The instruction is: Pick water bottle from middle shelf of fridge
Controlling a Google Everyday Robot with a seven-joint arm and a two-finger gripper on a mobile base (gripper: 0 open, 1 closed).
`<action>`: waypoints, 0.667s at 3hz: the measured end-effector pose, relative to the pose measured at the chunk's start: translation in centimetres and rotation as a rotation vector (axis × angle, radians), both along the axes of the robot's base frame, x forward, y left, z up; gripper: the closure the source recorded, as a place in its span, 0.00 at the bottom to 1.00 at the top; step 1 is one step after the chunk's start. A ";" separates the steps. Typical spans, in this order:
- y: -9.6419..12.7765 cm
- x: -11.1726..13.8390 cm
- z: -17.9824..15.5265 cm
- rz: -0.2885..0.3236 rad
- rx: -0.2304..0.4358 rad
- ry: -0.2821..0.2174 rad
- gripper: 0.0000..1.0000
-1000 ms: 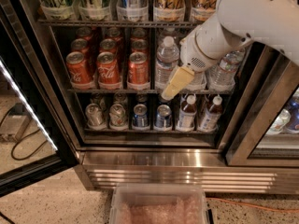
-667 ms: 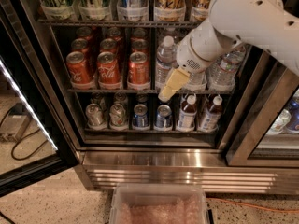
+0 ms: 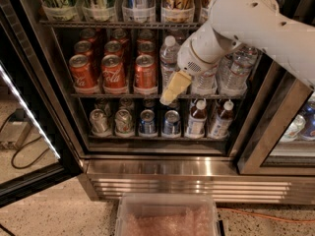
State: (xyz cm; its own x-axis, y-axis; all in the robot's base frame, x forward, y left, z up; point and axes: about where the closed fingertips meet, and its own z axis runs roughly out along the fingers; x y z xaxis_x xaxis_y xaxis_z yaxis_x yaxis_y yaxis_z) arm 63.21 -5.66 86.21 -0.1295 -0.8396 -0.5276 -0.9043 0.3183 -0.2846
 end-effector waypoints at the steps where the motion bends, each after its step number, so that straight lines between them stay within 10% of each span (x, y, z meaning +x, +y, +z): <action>1: 0.7 0.3 -0.2 0.012 0.007 0.014 0.02; 2: 1.2 0.5 -0.3 0.018 0.009 0.022 0.04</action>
Offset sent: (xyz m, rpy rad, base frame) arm 0.0243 0.0349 -0.0652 0.0303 0.1021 0.0472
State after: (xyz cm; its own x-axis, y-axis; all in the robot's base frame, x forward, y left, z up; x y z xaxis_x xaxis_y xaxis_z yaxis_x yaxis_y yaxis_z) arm 63.67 -4.50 85.90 -0.1260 -0.8369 -0.5326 -0.9159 0.3044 -0.2616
